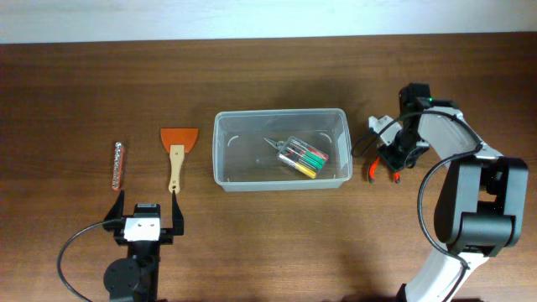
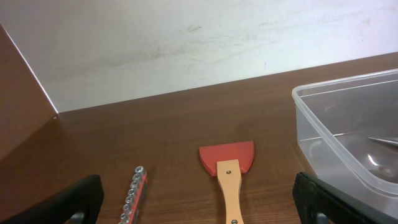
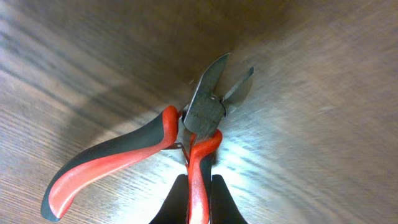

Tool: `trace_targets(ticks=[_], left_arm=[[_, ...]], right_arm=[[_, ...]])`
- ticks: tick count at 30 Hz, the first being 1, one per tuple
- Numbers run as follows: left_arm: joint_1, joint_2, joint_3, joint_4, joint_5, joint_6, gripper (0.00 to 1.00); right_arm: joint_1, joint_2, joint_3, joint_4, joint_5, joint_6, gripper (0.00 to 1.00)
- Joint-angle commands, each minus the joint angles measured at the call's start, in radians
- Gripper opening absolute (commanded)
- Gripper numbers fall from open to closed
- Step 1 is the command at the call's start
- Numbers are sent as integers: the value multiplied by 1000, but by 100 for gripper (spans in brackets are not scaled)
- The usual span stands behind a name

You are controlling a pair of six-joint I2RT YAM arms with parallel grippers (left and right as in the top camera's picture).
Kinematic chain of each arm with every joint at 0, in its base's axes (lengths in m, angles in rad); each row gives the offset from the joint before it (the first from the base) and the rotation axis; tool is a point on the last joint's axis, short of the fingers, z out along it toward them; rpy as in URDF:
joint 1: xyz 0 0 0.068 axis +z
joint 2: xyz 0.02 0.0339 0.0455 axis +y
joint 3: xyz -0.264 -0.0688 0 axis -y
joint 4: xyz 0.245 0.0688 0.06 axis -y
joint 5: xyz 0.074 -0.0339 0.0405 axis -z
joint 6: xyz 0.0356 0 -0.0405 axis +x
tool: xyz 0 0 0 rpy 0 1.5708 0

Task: Pack container
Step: 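Lift the cutters and carry them left over the container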

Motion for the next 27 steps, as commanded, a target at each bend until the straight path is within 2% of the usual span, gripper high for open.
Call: trace_targets(ticks=[1, 6, 14, 22, 27], left_arm=[[5, -6, -7, 0, -7, -9, 99], [5, -6, -7, 0, -7, -9, 99], [5, -6, -7, 0, -7, -9, 99], [5, -6, -7, 0, -7, -9, 99], [5, -6, -7, 0, -7, -9, 99]], right_arm=[[10, 5, 82, -31, -16, 14, 4], [10, 5, 182, -99, -17, 48, 4], [40, 5, 467, -264, -18, 62, 4], [222, 5, 750, -404, -17, 61, 4], [356, 3, 779, -438, -17, 61, 4]])
